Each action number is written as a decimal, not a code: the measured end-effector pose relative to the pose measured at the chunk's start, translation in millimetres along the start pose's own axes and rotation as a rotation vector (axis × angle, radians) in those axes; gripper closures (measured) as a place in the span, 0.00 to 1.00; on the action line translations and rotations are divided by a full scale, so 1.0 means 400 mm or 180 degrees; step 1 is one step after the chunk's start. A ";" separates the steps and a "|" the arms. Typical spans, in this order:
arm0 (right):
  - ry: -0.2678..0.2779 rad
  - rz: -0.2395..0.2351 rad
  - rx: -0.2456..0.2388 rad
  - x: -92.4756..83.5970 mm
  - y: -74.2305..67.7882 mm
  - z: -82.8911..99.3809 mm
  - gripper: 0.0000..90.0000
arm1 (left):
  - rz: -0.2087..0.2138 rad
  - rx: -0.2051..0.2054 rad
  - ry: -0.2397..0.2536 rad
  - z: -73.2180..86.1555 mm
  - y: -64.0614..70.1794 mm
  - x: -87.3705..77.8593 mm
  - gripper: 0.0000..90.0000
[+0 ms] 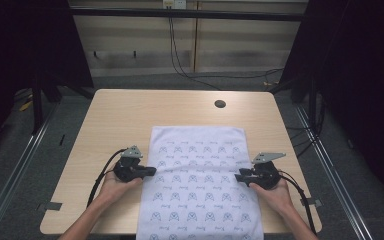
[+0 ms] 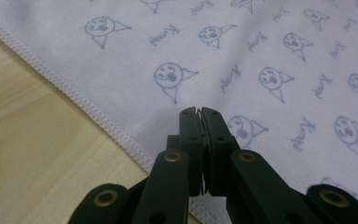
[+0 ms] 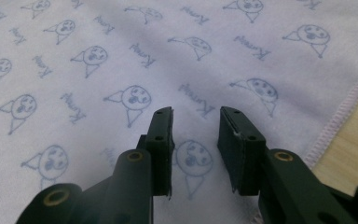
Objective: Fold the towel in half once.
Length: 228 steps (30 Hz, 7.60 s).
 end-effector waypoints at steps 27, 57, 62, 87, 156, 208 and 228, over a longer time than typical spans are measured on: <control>-0.0446 -0.0190 -0.0020 -0.101 -0.110 0.121 0.98 | 0.0386 0.0028 -0.0225 0.095 0.193 -0.079 0.95; 0.0319 0.0142 0.0138 -0.019 0.108 -0.147 0.70 | -0.0412 -0.0261 0.0307 -0.113 -0.083 -0.017 0.51; 0.0128 0.0185 0.0220 0.026 0.145 -0.110 0.70 | -0.0381 -0.0322 0.0324 -0.098 -0.117 -0.020 0.61; 0.0038 0.0271 0.0038 0.044 0.139 -0.079 0.95 | -0.0436 -0.0358 0.0098 -0.051 -0.140 0.017 0.50; 0.1244 -0.0145 0.0185 -0.260 0.134 -0.434 0.99 | -0.0383 0.0156 0.1160 -0.369 -0.069 -0.224 0.96; -0.0136 -0.0115 0.0259 -0.062 0.006 0.049 0.99 | -0.0139 -0.0012 -0.0106 0.006 0.024 -0.013 0.96; -0.0002 0.0279 0.0323 0.076 0.147 -0.126 0.99 | -0.0534 -0.0101 -0.0094 -0.087 -0.205 0.047 0.96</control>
Point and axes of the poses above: each handheld gripper's, and its own axes: x roughly forward along the jaws, z roughly out of its underside, y roughly to its right, the point moved 8 cm from there along x, roughly forward along the jaws, and after that the axes turned 6 degrees about x, right-handed, at the moved point
